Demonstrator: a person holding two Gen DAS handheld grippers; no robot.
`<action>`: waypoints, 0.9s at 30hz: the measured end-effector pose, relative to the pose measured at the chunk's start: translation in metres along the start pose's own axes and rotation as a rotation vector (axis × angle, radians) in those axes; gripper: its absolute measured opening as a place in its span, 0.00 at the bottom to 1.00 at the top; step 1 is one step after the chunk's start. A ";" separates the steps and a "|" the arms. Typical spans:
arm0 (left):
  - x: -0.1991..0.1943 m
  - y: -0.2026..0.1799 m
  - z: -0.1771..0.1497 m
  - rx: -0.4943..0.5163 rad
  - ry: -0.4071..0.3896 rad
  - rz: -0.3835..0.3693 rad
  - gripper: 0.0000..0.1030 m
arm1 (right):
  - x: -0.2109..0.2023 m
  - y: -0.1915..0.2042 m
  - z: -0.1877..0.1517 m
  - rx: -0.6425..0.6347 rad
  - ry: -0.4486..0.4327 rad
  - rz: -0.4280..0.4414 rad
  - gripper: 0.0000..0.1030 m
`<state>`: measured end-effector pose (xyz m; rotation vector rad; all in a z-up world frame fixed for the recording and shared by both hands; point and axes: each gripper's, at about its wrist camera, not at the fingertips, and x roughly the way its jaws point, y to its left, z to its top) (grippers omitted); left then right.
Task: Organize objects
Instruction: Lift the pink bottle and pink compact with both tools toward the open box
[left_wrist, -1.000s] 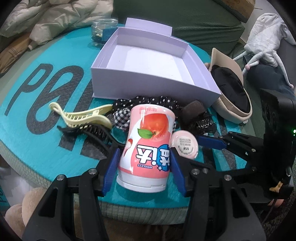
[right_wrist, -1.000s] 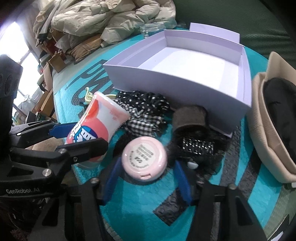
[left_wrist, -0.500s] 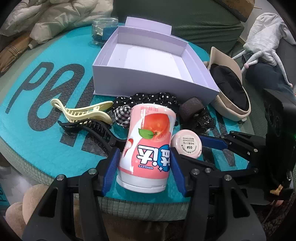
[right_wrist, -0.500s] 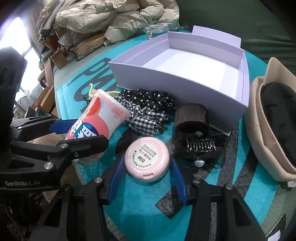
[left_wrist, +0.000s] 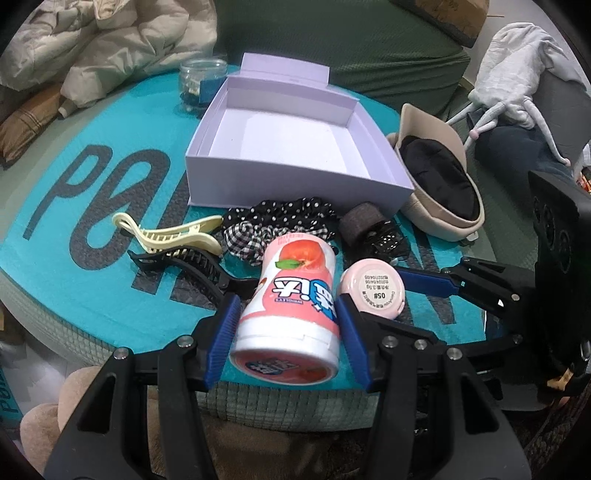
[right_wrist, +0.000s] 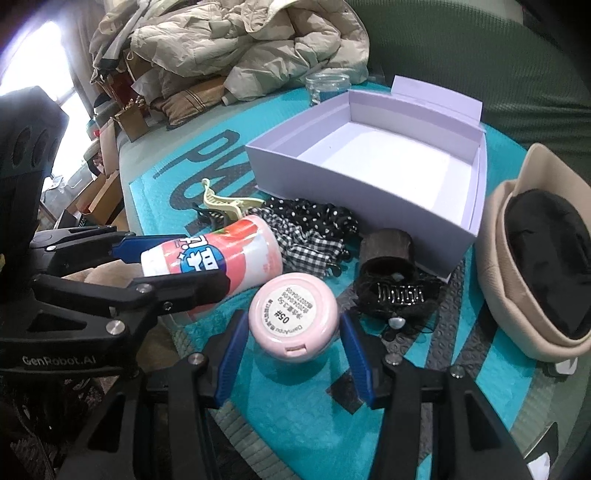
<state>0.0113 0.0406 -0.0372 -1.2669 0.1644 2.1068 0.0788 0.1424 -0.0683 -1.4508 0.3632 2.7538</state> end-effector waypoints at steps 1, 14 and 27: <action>-0.003 -0.001 0.000 0.003 -0.006 0.000 0.51 | -0.004 0.001 0.000 -0.004 -0.007 -0.004 0.51; -0.024 -0.009 0.009 0.030 -0.047 0.006 0.51 | -0.028 0.009 0.009 -0.020 -0.064 -0.024 0.51; -0.029 -0.021 0.043 0.088 -0.070 0.003 0.51 | -0.038 -0.004 0.034 -0.017 -0.102 -0.032 0.51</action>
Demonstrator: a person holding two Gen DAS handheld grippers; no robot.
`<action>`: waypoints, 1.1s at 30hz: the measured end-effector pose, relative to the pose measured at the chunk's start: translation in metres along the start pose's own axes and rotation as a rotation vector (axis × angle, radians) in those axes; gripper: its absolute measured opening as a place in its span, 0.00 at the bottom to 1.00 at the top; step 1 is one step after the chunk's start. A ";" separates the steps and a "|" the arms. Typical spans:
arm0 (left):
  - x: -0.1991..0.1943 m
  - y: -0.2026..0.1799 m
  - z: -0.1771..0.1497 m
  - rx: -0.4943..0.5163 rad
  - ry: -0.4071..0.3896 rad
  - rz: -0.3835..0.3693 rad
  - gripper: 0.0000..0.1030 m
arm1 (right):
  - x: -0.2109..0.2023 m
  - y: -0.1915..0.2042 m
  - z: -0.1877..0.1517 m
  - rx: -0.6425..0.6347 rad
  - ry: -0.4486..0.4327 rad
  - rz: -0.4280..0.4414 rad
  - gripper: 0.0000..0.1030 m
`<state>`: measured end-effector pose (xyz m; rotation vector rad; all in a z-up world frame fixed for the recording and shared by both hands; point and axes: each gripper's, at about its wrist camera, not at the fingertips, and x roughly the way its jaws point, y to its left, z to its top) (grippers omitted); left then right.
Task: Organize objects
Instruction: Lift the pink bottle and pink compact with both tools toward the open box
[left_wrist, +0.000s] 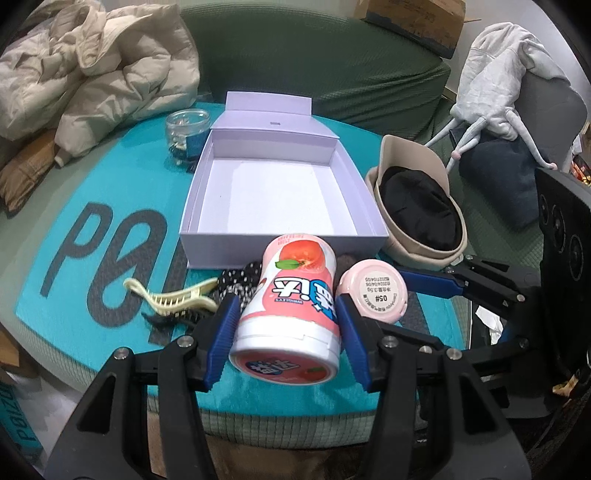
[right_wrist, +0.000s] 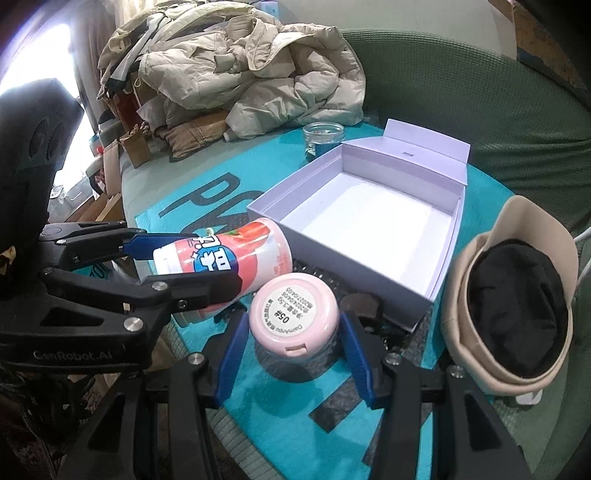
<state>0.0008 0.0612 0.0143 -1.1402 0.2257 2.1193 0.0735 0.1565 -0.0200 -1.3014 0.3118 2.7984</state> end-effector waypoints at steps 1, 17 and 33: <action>0.001 -0.001 0.002 0.005 0.001 0.000 0.51 | 0.001 -0.001 0.002 0.001 0.000 -0.001 0.51; 0.037 0.004 0.049 0.034 0.030 0.018 0.51 | 0.025 -0.035 0.035 0.005 -0.011 -0.029 0.51; 0.082 0.010 0.101 0.072 0.043 0.022 0.51 | 0.058 -0.078 0.072 0.018 -0.017 -0.078 0.51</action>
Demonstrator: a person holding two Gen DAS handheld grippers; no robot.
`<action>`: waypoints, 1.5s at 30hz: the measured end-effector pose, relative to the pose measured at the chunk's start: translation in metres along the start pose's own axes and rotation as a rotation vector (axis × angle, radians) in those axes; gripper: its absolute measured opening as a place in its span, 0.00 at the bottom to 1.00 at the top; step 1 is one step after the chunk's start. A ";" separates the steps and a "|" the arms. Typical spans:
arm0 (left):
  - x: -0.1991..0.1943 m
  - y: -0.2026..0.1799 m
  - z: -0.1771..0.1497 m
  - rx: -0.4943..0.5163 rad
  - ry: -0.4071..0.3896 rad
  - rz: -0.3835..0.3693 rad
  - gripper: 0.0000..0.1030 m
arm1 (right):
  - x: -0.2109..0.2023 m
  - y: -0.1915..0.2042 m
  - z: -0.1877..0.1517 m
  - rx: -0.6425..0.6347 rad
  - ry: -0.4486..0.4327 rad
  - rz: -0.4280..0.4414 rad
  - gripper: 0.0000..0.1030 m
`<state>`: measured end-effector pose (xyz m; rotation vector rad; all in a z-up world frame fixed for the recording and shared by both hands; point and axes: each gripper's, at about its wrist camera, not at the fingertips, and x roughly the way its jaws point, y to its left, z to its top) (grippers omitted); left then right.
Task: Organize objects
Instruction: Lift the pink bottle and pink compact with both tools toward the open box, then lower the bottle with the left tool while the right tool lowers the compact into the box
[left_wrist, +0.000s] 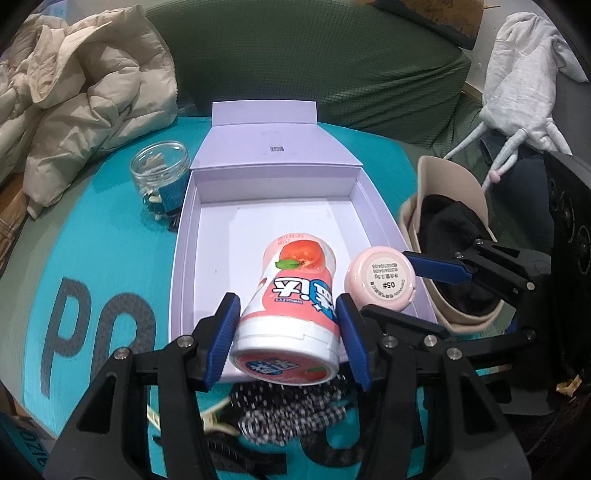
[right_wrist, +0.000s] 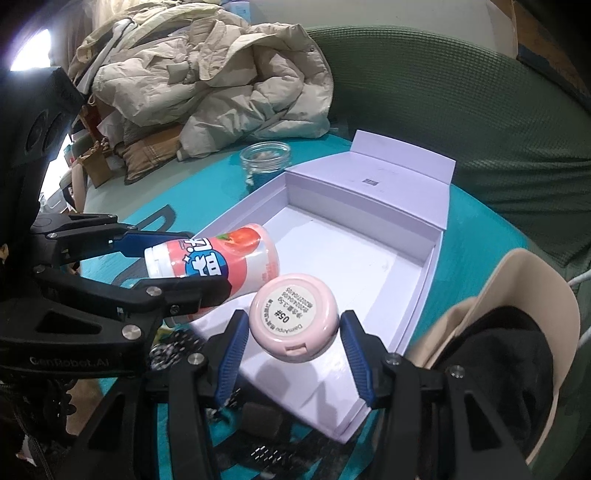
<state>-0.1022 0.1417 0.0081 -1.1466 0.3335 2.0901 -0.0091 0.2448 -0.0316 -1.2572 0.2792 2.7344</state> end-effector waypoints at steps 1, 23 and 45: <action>0.004 0.000 0.004 0.005 0.001 0.001 0.51 | 0.002 -0.002 0.002 0.002 0.000 -0.003 0.51; 0.068 0.022 0.059 0.042 0.023 -0.025 0.51 | 0.061 -0.045 0.047 0.006 0.032 -0.071 0.51; 0.128 0.038 0.087 0.052 0.128 -0.041 0.50 | 0.125 -0.084 0.073 0.046 0.172 -0.076 0.51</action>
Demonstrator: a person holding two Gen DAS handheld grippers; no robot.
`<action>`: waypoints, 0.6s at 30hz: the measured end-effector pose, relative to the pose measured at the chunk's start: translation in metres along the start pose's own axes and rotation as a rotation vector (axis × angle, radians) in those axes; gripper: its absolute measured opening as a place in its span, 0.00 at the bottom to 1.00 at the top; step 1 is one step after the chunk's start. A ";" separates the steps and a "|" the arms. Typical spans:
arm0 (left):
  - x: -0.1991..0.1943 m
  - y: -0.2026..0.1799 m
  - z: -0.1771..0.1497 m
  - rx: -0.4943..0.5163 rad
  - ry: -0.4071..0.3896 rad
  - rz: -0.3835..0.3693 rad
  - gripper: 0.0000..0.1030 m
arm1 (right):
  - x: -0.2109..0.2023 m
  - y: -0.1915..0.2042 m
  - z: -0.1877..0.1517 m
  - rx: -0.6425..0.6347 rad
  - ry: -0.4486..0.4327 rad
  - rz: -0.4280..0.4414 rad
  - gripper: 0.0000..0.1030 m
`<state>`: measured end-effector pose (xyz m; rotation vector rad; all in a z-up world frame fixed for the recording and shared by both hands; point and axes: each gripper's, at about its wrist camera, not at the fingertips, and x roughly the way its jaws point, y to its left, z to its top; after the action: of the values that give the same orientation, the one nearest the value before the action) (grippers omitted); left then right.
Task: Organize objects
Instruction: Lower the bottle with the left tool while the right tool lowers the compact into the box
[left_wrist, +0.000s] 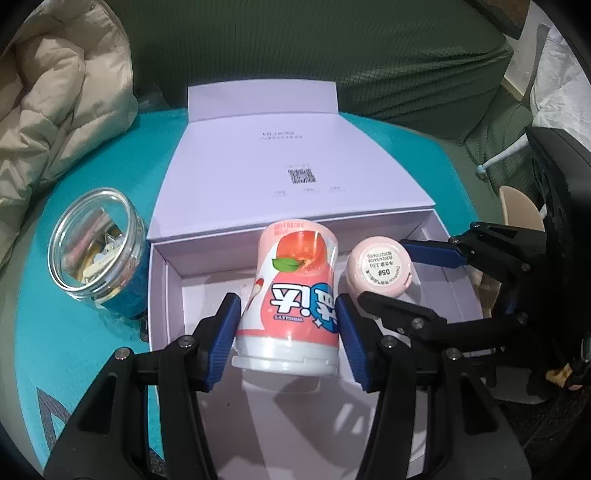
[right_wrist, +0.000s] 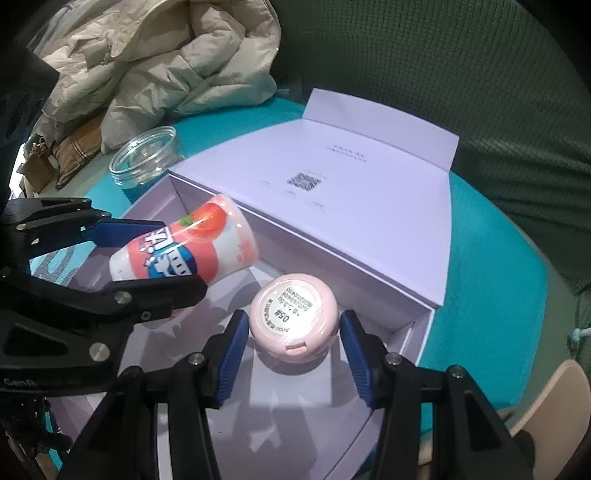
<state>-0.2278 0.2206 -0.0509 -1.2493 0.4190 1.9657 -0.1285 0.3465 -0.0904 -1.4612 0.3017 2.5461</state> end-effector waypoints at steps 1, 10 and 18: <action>0.001 0.000 0.000 -0.002 0.006 0.003 0.50 | 0.001 -0.001 0.000 0.003 0.005 0.001 0.51; 0.014 0.007 0.003 -0.029 0.080 0.016 0.50 | 0.008 0.000 0.003 -0.024 0.030 -0.026 0.51; 0.020 0.010 0.004 -0.043 0.102 0.019 0.50 | 0.010 0.000 0.004 -0.027 0.028 -0.032 0.51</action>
<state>-0.2423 0.2250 -0.0678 -1.3818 0.4431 1.9412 -0.1367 0.3484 -0.0970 -1.5003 0.2468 2.5157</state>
